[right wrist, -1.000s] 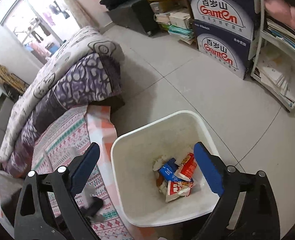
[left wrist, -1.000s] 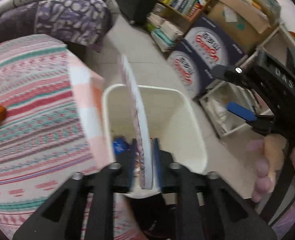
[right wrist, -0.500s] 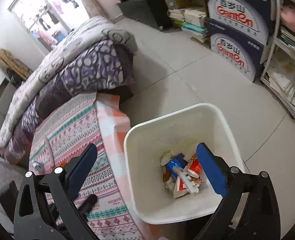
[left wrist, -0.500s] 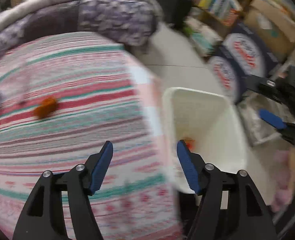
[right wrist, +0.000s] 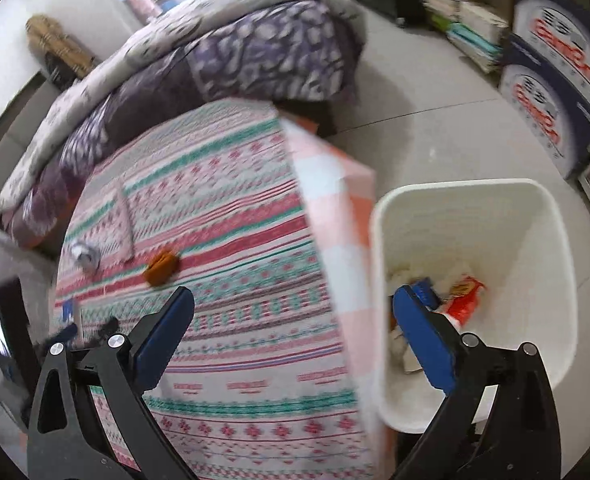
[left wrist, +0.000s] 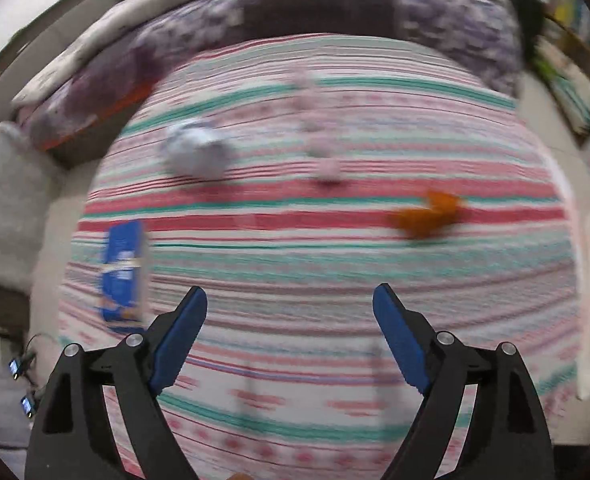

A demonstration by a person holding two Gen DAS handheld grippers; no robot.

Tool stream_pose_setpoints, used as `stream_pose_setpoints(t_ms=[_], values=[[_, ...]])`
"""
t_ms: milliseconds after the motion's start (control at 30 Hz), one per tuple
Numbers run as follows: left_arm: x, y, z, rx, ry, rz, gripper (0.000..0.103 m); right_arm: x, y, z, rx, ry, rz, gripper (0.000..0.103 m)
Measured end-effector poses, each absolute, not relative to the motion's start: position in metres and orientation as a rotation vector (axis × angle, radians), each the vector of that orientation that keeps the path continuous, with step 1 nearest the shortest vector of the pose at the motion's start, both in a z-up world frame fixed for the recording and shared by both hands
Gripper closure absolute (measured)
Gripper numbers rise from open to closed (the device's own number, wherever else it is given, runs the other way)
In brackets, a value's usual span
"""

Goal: Collect trash
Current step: 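Grasp the blue biscuit box with left tool while right tool grasps the orange peel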

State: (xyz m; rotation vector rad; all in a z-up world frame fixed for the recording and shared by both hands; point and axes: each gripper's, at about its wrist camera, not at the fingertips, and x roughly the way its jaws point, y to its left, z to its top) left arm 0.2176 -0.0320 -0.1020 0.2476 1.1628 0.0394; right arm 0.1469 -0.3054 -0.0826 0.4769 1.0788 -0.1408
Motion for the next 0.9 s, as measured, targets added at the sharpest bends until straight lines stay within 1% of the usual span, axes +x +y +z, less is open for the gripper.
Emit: stream_pose_setpoints(t_ms=[100,233,333,467,533,600,667,700,733,900], values=[[0.237,0.015,-0.105,0.199,1.183,0.127,0.02,0.156,-0.286,-0.09,0.47,1.107,-0.125,0.007],[0.26,0.085,-0.117,0.058,1.216,0.25,0.02,0.166,-0.26,-0.099,0.432,1.131,-0.103,0.007],[0.267,0.118,-0.126,-0.016,1.236,0.293,0.02,0.171,-0.246,-0.103,0.4,1.137,-0.099,0.007],[0.27,0.14,-0.147,-0.102,1.3,0.274,0.019,0.177,-0.239,-0.109,0.379,1.129,-0.14,0.007],[0.27,0.144,-0.149,-0.127,1.289,0.266,0.018,0.184,-0.238,-0.114,0.415,1.134,-0.16,0.007],[0.27,0.147,-0.149,-0.148,1.292,0.261,0.022,0.194,-0.232,-0.118,0.456,1.148,-0.148,0.007],[0.268,0.146,-0.147,-0.151,1.29,0.238,0.035,0.203,-0.223,-0.12,0.479,1.133,-0.154,0.007],[0.267,0.143,-0.146,-0.138,1.286,0.224,0.039,0.208,-0.218,-0.122,0.49,1.128,-0.156,0.007],[0.265,0.139,-0.144,-0.132,1.283,0.215,0.048,0.213,-0.213,-0.127,0.512,1.134,-0.154,0.007],[0.259,0.124,-0.141,-0.098,1.287,0.18,0.048,0.226,-0.195,-0.154,0.677,1.162,-0.186,0.006]])
